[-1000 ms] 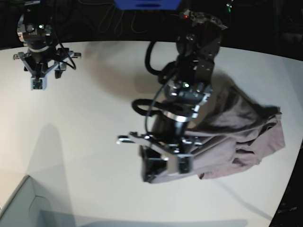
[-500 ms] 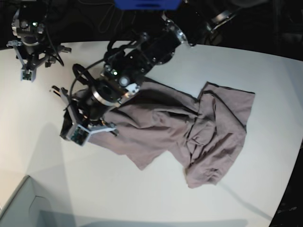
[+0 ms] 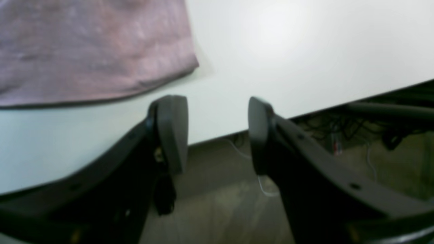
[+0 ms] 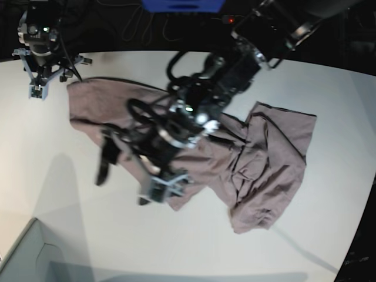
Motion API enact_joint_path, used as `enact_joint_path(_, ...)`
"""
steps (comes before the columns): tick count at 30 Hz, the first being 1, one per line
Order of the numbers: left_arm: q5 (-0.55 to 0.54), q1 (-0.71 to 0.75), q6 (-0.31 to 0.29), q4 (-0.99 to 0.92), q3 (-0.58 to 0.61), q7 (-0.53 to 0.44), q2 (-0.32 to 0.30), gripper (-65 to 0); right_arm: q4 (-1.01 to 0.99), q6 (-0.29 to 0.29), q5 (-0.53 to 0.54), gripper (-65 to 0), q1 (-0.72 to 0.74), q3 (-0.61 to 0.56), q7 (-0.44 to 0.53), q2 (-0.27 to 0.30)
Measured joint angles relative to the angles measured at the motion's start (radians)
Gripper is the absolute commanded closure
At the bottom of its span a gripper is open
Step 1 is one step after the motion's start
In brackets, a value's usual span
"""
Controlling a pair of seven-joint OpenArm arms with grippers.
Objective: Layout the t-shirt on the table in an organized manner, then fold the t-shirt properly
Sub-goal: 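Release the t-shirt and raise the left gripper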
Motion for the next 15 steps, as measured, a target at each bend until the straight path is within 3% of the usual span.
enact_joint_path(3, -0.059, 0.117, 0.024, 0.067, -0.211, 0.001, -0.120, -54.0, 0.000, 0.000, 0.004, -29.1, 0.011, -0.003, 0.000, 0.002)
enact_joint_path(6, -0.094, 0.242, 0.014, 0.093, -0.399, 0.002, -0.164, -54.2, 0.000, 0.000, -0.001, -29.1, 0.026, -0.022, 0.001, 0.002)
enact_joint_path(11, -0.079, 0.367, 0.021, 0.019, -0.649, -0.003, -0.137, -54.3, 0.000, 0.000, 0.001, -29.1, 0.027, -0.065, 0.001, 0.003)
enact_joint_path(15, -0.086, 0.384, 0.013, -0.098, -0.698, 0.012, -0.095, -54.3, 0.000, 0.000, 0.004, -29.1, 0.045, -0.111, -0.003, 0.000)
